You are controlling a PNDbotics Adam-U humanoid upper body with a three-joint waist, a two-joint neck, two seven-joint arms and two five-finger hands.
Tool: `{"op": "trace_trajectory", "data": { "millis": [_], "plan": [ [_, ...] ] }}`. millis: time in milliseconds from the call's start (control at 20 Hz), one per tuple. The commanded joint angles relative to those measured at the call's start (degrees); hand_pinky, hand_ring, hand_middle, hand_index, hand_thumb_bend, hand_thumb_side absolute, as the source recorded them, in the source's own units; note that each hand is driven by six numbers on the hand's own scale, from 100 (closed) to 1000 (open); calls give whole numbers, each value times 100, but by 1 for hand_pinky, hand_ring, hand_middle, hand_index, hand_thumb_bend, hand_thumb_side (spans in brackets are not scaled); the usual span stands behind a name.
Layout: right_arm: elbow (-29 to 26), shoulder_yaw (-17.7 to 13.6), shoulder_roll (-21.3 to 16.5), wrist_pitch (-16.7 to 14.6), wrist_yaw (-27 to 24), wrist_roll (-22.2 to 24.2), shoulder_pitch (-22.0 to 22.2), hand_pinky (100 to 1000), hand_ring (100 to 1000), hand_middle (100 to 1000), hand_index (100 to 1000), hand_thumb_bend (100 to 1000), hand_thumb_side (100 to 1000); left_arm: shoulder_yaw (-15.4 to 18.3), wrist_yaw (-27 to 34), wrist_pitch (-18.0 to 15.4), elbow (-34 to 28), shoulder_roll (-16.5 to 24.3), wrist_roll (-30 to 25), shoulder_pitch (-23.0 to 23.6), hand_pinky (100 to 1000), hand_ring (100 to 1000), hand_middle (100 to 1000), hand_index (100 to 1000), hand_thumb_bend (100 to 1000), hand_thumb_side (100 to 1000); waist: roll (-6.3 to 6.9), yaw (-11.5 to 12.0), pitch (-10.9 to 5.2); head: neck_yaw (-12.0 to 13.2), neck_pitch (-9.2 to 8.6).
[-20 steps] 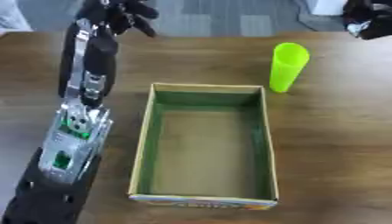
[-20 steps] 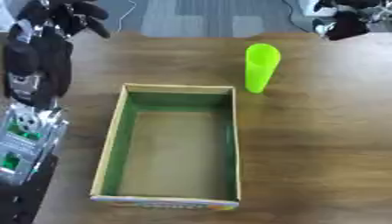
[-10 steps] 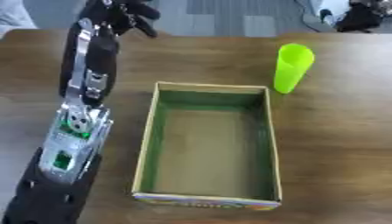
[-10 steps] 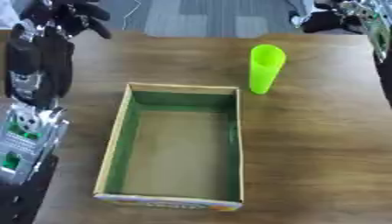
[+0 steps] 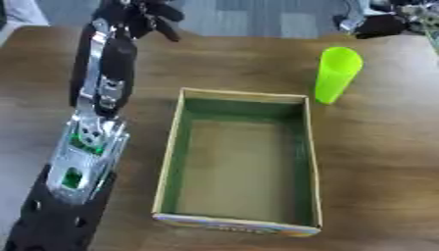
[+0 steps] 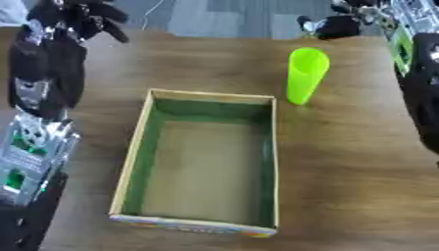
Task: Pick up objects on the table and place them in the box.
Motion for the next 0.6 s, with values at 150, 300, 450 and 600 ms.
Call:
{"op": "trace_trajectory", "data": {
  "millis": [150, 300, 450, 600],
  "plan": [
    [-197, -56, 88, -26, -91, -170, -49, 100, 846, 871, 984, 298, 1000, -55, 37, 69, -77, -14, -61, -116, 442, 613, 643, 721, 584, 929, 18, 86, -36, 48, -1],
    [-217, -33, 140, -44, -71, -210, -25, 100, 855, 883, 980, 318, 1000, -65, 45, 106, -77, -33, -86, -128, 441, 613, 642, 721, 585, 930, 26, 127, -14, 73, -1],
    [-220, -7, 154, -105, -74, -146, 8, 100, 866, 896, 981, 345, 1000, -65, 49, 121, -77, -45, -92, -140, 441, 613, 642, 721, 585, 930, 31, 138, 8, 109, -1],
    [-212, -2, 159, -166, -77, -6, 31, 100, 886, 918, 988, 364, 1000, -73, 48, 139, -77, -57, -107, -149, 441, 613, 642, 720, 586, 930, 33, 142, 22, 124, -1]
  ]
}}
